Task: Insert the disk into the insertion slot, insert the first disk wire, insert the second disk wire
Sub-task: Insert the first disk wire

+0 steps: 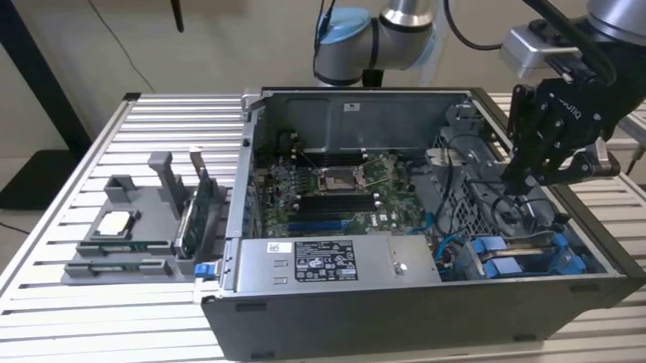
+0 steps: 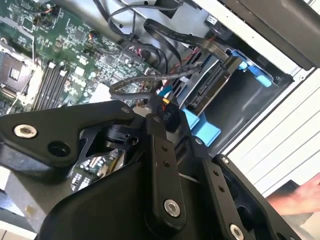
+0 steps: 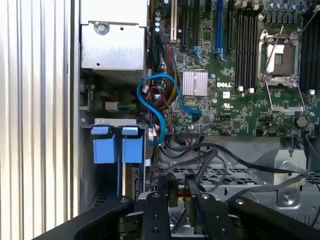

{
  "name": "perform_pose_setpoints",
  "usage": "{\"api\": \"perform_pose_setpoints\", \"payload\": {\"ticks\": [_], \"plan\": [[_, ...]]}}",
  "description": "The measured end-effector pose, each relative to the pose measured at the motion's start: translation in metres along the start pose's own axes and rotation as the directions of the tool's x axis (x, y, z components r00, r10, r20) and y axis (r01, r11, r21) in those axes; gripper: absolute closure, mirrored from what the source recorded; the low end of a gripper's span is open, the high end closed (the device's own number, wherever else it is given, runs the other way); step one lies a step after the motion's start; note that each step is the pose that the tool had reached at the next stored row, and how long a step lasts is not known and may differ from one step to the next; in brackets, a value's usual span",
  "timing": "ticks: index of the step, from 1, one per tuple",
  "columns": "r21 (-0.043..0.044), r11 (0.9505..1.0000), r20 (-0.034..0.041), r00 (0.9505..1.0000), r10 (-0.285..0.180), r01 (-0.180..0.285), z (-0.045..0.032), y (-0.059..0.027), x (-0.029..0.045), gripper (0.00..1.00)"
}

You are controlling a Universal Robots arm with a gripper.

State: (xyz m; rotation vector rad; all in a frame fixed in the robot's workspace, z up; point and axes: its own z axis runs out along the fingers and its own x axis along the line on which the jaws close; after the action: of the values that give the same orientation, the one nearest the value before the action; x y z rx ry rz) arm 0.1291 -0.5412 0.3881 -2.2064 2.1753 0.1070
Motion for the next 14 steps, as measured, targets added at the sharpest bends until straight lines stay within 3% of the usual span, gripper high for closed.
{"api": "perform_pose_setpoints", "payload": {"ticks": [9, 11, 14], "plan": [[-0.0022, 0.9999, -0.0001, 0.9999, -0.015, 0.015, -0.0002, -0.0003, 0.0028, 0.73], [-0.0023, 0.9999, -0.0001, 0.9999, -0.015, 0.015, -0.0002, -0.0004, 0.0029, 0.81], [-0.0023, 0.9999, -0.0002, 0.9999, -0.015, 0.015, -0.0002, -0.0004, 0.0029, 0.81]]}}
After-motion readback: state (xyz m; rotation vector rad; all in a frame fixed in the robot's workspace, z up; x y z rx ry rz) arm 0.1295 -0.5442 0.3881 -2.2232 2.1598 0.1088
